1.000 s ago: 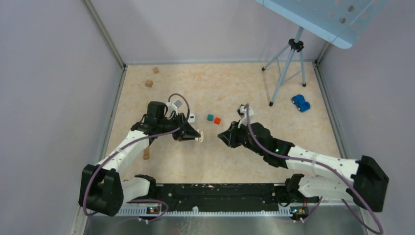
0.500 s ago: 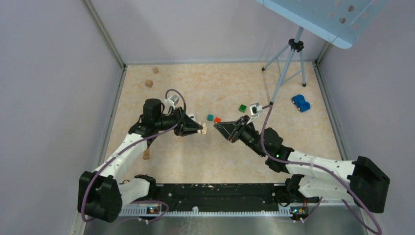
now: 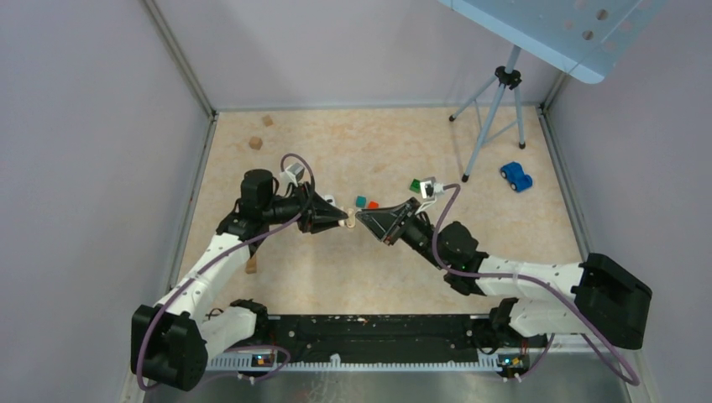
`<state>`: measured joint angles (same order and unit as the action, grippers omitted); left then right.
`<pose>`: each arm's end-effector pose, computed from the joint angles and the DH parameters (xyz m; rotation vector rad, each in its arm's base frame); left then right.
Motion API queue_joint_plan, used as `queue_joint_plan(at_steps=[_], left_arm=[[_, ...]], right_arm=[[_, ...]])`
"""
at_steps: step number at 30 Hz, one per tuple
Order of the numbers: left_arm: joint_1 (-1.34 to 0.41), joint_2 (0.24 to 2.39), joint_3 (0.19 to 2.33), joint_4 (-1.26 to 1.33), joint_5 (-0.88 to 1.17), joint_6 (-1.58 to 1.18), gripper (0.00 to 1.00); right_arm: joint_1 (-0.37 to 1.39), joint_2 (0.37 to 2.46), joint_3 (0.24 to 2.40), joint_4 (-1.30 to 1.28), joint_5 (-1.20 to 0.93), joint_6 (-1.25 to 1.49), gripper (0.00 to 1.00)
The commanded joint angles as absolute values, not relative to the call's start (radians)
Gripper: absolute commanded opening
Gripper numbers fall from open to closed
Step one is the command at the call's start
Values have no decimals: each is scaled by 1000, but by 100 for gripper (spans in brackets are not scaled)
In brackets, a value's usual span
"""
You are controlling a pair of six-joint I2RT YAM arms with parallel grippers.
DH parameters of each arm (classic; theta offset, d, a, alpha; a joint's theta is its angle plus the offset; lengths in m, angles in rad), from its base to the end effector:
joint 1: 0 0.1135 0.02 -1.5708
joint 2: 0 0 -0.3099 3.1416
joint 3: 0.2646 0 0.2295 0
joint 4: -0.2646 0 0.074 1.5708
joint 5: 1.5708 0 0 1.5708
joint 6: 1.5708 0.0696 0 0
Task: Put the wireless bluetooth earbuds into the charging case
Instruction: Insert the left earbud into the left side groove of the charging case.
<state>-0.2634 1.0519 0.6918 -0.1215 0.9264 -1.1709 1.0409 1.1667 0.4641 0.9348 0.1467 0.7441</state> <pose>0.1761 -0.1051 0.3071 -0.3769 2.3356 -1.7538 0.1326 0.2063 0.3340 -0.0828 1.4836 1.3880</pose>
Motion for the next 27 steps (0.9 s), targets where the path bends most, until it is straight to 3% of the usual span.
queue_joint_plan(at_steps=[1, 27], left_arm=[[-267, 1038, 682, -45, 965, -1222, 0], [-266, 1046, 676, -8, 1028, -1239, 0]], right_arm=[[1063, 1205, 479, 1076, 111, 731, 3], [1077, 1310, 442, 1221, 131, 743, 1]])
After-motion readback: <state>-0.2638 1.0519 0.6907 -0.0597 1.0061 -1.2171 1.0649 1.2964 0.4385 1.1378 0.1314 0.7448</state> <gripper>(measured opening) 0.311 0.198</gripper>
